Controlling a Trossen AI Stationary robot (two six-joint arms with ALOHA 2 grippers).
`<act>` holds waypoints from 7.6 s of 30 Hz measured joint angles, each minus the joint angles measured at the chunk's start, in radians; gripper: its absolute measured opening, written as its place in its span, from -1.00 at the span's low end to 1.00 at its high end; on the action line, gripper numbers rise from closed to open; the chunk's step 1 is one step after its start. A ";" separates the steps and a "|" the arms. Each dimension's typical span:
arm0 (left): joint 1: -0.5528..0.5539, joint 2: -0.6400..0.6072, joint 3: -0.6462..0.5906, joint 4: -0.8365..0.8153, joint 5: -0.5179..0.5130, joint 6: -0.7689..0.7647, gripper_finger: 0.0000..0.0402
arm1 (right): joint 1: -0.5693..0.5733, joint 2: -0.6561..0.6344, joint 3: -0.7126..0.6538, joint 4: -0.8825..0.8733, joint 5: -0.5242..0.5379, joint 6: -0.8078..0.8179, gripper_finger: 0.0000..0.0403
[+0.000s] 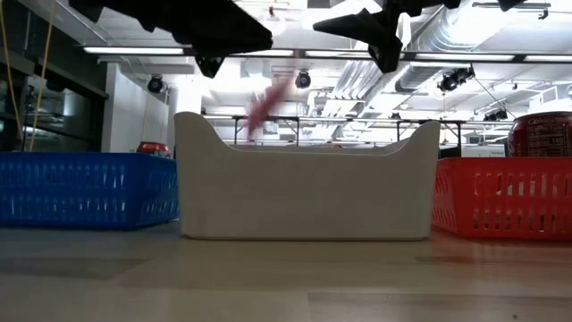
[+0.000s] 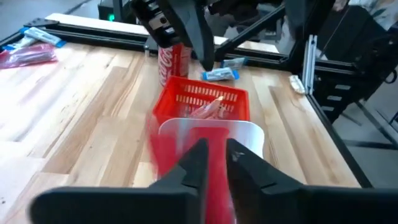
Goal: Sort candy
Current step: Put the red candy into the white bin, then put the white chocolate into the blue bin, then put the pink candy into the white bin
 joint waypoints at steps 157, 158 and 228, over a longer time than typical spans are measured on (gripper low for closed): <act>0.080 -0.042 0.218 0.049 -0.102 -0.007 -0.89 | -0.024 0.074 0.528 -0.757 0.212 -0.721 -0.85; 0.082 -0.051 0.218 0.020 -0.104 0.000 -0.89 | -0.024 0.073 0.528 -0.763 0.214 -0.717 -0.79; -0.134 -0.645 0.117 -0.946 -0.421 -0.669 0.19 | -0.024 -0.067 0.406 -1.759 0.200 0.430 0.32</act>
